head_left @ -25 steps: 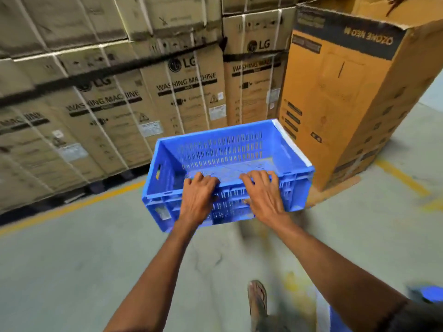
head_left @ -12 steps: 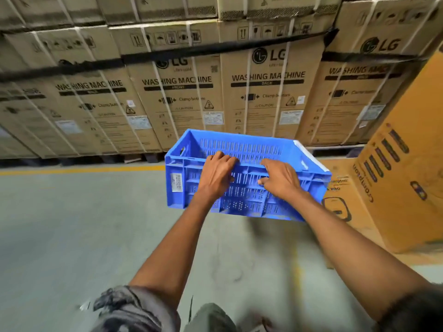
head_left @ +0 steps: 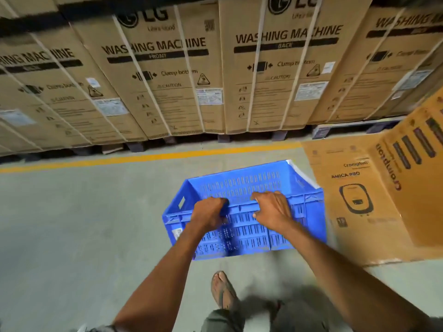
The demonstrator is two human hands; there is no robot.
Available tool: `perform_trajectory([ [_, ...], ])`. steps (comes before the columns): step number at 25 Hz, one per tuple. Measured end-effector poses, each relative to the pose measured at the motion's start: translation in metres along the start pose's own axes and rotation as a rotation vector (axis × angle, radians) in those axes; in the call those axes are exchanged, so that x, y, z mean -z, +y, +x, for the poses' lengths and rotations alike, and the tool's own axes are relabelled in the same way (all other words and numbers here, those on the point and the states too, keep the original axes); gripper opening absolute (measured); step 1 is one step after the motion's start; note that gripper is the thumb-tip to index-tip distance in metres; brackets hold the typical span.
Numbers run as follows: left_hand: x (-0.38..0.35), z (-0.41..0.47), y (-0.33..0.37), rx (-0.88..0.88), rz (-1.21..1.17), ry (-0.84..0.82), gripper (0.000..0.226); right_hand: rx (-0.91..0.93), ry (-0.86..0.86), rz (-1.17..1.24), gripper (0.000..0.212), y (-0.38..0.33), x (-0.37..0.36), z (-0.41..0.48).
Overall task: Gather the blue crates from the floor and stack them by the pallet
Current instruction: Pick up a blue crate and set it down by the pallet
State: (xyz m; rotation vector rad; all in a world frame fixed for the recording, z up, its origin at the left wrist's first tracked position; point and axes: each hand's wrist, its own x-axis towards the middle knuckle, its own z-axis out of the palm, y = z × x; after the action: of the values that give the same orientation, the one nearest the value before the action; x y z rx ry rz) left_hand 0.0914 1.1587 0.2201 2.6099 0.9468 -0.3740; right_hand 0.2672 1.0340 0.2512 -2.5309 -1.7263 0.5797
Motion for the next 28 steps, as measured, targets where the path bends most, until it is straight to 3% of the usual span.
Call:
perform_trajectory([
  [2, -0.03, 0.041, -0.022, 0.034, -0.1, 0.008, 0.036, 0.057, -0.056, -0.049, 0.048, 0.015, -0.029, 0.045],
  [5, -0.086, 0.104, -0.048, 0.06, -0.134, 0.047, 0.033, 0.159, -0.275, -0.134, 0.067, 0.051, -0.078, 0.114],
  [7, -0.132, 0.149, -0.065, 0.062, -0.085, 0.116, 0.03, 0.159, -0.307, -0.174, 0.053, 0.079, -0.124, 0.167],
  [10, -0.196, 0.211, -0.092, 0.054, 0.021, 0.223, 0.024, 0.191, -0.209, -0.217, 0.033, 0.105, -0.192, 0.23],
  [18, -0.331, 0.389, -0.155, 0.022, 0.115, 0.349, 0.03, 0.147, 0.031, -0.371, 0.033, 0.172, -0.351, 0.374],
  [21, -0.369, 0.43, -0.17, -0.062, 0.168, 0.34, 0.02, 0.126, 0.052, -0.398, 0.03, 0.206, -0.394, 0.416],
  [25, -0.404, 0.463, -0.187, -0.054, 0.231, 0.217, 0.044, 0.044, 0.004, -0.362, 0.024, 0.242, -0.432, 0.453],
  [28, -0.405, 0.481, -0.194, -0.084, 0.27, 0.22, 0.044, 0.004, 0.04, -0.29, 0.025, 0.251, -0.442, 0.463],
])
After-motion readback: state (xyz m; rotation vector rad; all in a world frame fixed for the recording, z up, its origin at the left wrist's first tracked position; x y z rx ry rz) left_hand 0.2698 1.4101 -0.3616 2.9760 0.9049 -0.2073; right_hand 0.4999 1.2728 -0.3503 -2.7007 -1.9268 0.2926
